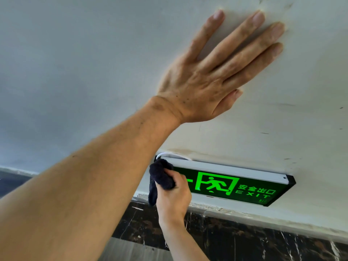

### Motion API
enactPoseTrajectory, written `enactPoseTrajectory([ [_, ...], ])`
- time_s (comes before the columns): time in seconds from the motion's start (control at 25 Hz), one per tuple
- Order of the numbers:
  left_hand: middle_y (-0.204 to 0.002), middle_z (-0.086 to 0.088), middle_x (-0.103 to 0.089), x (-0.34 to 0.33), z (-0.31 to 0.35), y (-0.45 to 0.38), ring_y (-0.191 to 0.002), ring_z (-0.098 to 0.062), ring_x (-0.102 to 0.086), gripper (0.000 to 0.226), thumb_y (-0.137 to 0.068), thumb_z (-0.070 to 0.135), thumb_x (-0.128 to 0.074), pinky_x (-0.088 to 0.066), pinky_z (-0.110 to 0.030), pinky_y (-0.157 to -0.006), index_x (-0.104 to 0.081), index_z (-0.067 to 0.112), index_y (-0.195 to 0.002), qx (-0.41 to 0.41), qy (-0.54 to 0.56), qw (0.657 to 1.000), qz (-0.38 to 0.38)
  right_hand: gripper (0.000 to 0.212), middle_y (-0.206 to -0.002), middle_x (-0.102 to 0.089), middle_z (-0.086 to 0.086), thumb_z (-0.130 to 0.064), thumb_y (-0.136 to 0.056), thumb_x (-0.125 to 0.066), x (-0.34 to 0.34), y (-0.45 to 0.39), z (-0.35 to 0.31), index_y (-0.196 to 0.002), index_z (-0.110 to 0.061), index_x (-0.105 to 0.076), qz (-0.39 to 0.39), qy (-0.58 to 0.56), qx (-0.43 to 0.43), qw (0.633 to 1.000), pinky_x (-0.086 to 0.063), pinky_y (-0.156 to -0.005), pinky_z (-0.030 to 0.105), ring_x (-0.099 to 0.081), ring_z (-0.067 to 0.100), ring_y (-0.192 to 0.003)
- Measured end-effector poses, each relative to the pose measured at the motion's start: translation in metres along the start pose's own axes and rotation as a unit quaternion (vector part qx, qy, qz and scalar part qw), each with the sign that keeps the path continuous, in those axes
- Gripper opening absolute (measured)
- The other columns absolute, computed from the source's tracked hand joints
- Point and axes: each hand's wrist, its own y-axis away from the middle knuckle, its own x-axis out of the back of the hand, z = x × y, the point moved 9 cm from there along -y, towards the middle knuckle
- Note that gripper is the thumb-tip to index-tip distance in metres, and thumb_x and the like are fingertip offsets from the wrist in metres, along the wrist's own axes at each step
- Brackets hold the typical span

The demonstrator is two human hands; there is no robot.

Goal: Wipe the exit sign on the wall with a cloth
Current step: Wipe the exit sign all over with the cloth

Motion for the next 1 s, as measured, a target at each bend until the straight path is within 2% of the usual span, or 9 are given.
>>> enactPoseTrajectory([
  [0.16,-0.155,-0.005,-0.033,0.002,0.0,-0.002,-0.144,-0.031,-0.035,0.067,-0.092,0.035,-0.049,-0.007,-0.054,-0.122,-0.036,0.014,-0.154,-0.001,0.01,1.0,-0.004,0.021,-0.088,-0.067,-0.014,-0.017,-0.076,-0.074,-0.012,0.003,-0.006,-0.087,-0.035,-0.072,-0.066,0.009,0.006,0.998,-0.048,-0.07,0.014,-0.063,0.003,-0.082],
  [0.32,-0.157,-0.006,-0.033,0.004,0.0,-0.001,-0.145,-0.032,-0.033,0.067,-0.094,0.035,-0.047,-0.01,-0.056,-0.122,-0.034,0.013,-0.155,-0.001,-0.007,1.0,-0.009,0.026,-0.091,-0.073,-0.013,-0.019,-0.075,-0.078,0.026,0.017,0.019,-0.093,-0.036,-0.072,-0.075,-0.076,-0.039,0.993,-0.053,-0.076,0.02,-0.066,0.003,-0.088],
  [0.4,-0.157,-0.006,-0.032,0.004,-0.001,0.0,-0.145,-0.032,-0.033,0.067,-0.095,0.035,-0.046,-0.012,-0.057,-0.121,-0.033,0.012,-0.156,-0.003,-0.01,1.0,-0.008,0.029,-0.091,-0.074,-0.016,-0.019,-0.073,-0.082,0.061,0.021,0.04,-0.094,-0.036,-0.071,-0.035,-0.073,-0.055,0.995,-0.052,-0.077,0.02,-0.067,0.003,-0.088],
  [0.52,-0.158,-0.007,-0.03,0.004,0.0,0.001,-0.145,-0.033,-0.031,0.068,-0.096,0.036,-0.045,-0.009,-0.056,-0.121,-0.029,0.012,-0.157,-0.003,-0.018,1.0,-0.007,0.037,-0.088,-0.073,-0.017,-0.012,-0.068,-0.085,0.135,0.017,0.065,-0.09,-0.036,-0.067,0.083,-0.053,-0.057,0.993,-0.047,-0.075,0.016,-0.065,-0.001,-0.086],
  [0.64,-0.159,-0.007,-0.029,0.002,-0.001,0.002,-0.146,-0.034,-0.031,0.069,-0.096,0.036,-0.045,-0.007,-0.056,-0.121,-0.027,0.012,-0.158,-0.003,-0.026,1.0,-0.006,0.042,-0.094,-0.069,-0.013,-0.009,-0.069,-0.084,0.205,0.009,0.08,-0.089,-0.038,-0.061,0.207,-0.058,-0.069,0.974,-0.045,-0.084,0.031,-0.064,0.01,-0.092],
  [0.72,-0.159,-0.007,-0.029,0.002,0.0,0.002,-0.146,-0.034,-0.031,0.069,-0.096,0.037,-0.044,-0.008,-0.056,-0.121,-0.027,0.013,-0.159,-0.004,-0.032,0.999,-0.006,0.046,-0.095,-0.065,-0.014,-0.009,-0.07,-0.083,0.239,0.001,0.081,-0.086,-0.045,-0.058,0.273,-0.07,-0.059,0.958,-0.043,-0.084,0.032,-0.062,0.015,-0.091],
  [0.84,-0.159,-0.007,-0.029,0.001,0.0,0.002,-0.146,-0.034,-0.032,0.069,-0.096,0.037,-0.042,-0.009,-0.057,-0.121,-0.028,0.013,-0.159,-0.01,-0.038,0.999,-0.009,0.045,-0.098,-0.062,-0.008,-0.012,-0.073,-0.081,0.261,-0.015,0.079,-0.091,-0.043,-0.054,0.312,-0.081,-0.043,0.946,-0.045,-0.085,0.033,-0.061,0.021,-0.097],
  [0.92,-0.159,-0.007,-0.029,0.001,0.0,0.002,-0.145,-0.034,-0.032,0.068,-0.097,0.037,-0.042,-0.009,-0.057,-0.121,-0.028,0.013,-0.159,-0.01,-0.042,0.999,-0.009,0.045,-0.103,-0.061,-0.004,-0.011,-0.075,-0.078,0.261,-0.025,0.079,-0.093,-0.043,-0.052,0.306,-0.08,-0.038,0.948,-0.048,-0.088,0.037,-0.061,0.024,-0.1],
  [1.0,-0.159,-0.007,-0.029,0.001,0.0,0.002,-0.145,-0.034,-0.032,0.067,-0.097,0.037,-0.041,-0.009,-0.057,-0.12,-0.029,0.013,-0.158,-0.01,-0.042,0.999,-0.009,0.049,-0.101,-0.062,-0.006,-0.011,-0.076,-0.076,0.255,-0.033,0.077,-0.09,-0.051,-0.051,0.29,-0.072,-0.036,0.954,-0.049,-0.087,0.039,-0.06,0.021,-0.098],
])
